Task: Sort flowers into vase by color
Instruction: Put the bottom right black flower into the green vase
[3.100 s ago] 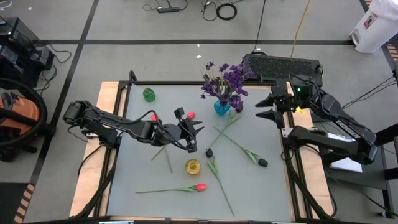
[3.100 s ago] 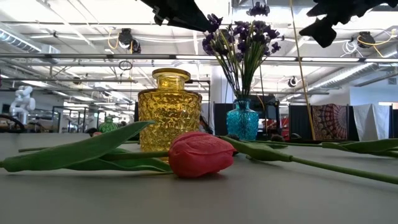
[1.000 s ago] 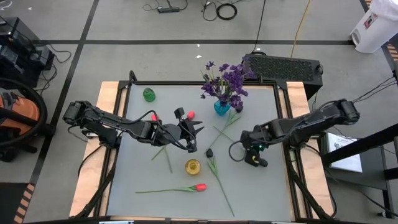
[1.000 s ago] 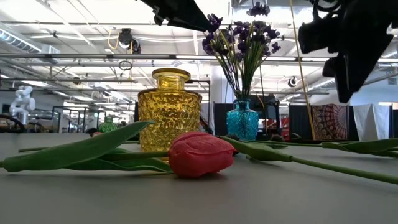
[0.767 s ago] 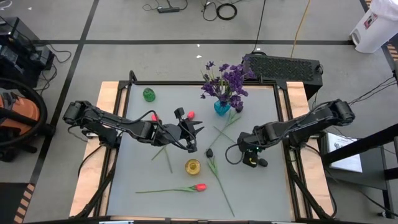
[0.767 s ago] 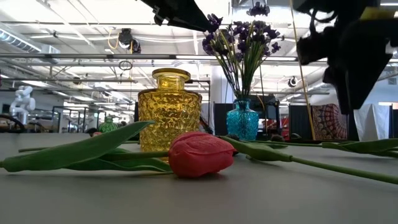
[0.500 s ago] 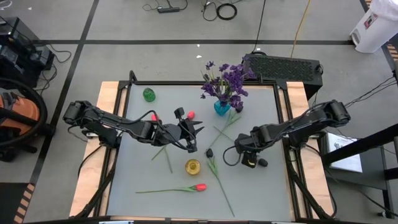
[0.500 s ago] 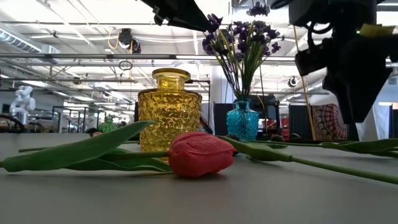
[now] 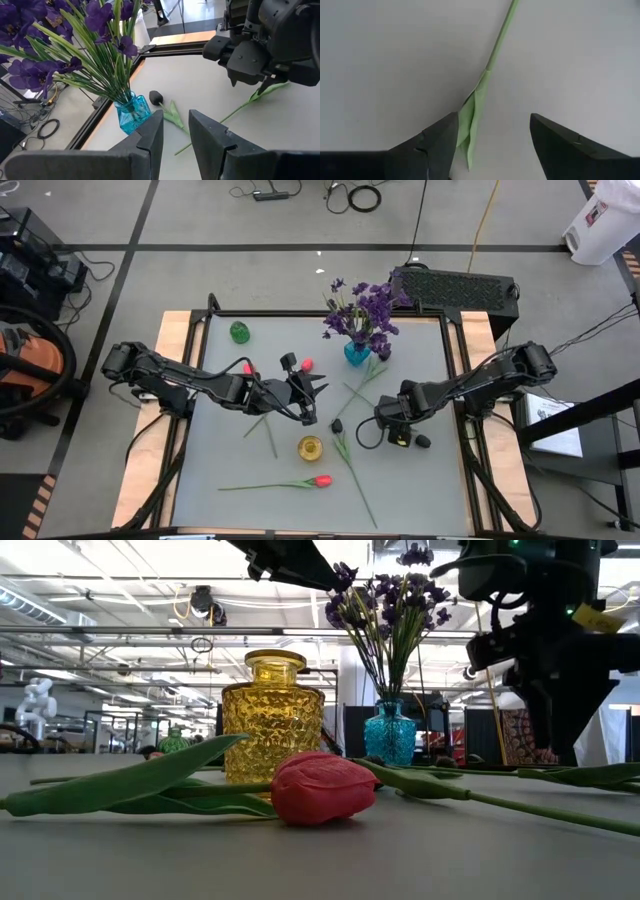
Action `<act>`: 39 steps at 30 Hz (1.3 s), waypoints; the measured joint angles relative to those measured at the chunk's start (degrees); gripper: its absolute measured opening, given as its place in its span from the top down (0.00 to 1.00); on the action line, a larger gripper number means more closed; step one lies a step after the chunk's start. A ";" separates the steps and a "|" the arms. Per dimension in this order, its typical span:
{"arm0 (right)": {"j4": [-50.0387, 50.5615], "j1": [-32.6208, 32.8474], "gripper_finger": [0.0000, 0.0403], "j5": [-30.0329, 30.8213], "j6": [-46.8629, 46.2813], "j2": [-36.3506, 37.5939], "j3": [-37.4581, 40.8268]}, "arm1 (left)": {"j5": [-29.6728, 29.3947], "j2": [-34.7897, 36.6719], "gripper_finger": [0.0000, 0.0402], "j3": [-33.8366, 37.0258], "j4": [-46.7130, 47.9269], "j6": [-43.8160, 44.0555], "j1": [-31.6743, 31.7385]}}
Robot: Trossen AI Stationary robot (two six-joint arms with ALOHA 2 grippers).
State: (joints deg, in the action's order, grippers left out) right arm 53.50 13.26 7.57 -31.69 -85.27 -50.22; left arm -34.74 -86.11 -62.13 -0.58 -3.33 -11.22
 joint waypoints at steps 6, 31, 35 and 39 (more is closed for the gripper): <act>-0.51 0.00 0.41 -0.06 -1.41 0.00 0.00 | 0.16 0.00 0.75 0.00 0.02 0.04 0.00; -6.36 1.46 0.41 -3.17 -5.18 0.02 6.84 | 3.19 0.00 0.75 0.00 0.04 0.17 -0.04; -8.86 1.46 0.41 -4.90 -5.19 0.02 8.10 | 3.19 0.00 0.75 0.00 0.04 0.15 -0.05; -9.21 1.47 0.41 -4.92 -5.19 0.02 8.59 | 3.19 0.00 0.75 0.00 0.04 0.09 -0.06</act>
State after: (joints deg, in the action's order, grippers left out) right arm 44.29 14.72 2.66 -36.88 -85.25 -41.63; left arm -31.55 -86.11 -62.13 -0.54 -3.25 -11.28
